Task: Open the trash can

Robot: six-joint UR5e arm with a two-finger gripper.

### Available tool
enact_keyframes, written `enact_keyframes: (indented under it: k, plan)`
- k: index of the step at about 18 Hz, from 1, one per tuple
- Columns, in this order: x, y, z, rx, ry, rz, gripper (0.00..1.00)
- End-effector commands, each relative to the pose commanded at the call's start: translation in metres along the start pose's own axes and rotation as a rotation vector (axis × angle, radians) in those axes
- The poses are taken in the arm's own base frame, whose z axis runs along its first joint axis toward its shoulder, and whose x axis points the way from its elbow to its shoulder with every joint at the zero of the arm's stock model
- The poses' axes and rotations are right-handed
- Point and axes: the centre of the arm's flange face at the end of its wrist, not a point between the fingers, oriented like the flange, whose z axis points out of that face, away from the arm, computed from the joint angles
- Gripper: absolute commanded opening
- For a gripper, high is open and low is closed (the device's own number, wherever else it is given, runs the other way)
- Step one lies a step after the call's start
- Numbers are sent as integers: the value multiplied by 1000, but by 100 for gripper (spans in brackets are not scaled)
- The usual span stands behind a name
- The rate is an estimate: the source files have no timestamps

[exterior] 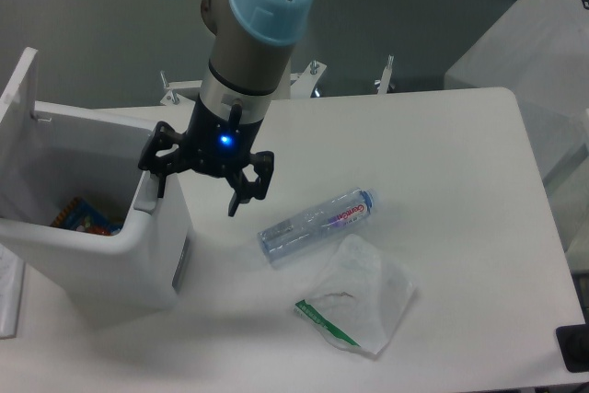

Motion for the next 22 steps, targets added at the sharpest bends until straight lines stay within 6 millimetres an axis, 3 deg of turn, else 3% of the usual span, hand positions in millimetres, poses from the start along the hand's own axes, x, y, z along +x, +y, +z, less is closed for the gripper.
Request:
enact_keyframes:
  k: [5,8,11,15,19,22]
  plan:
    - [3,-7,-17,31,-11,13,100]
    - [-15,-11,-31,55,-28,-3,100]
    - [-55,-9,-48,81,-60,15,100]
    - [-119,11,-60,74,-96,103,100]
    - [-171,21,-45,-8,-150,263,100]
    - [-220,29,-39,-68,-197,317,100]
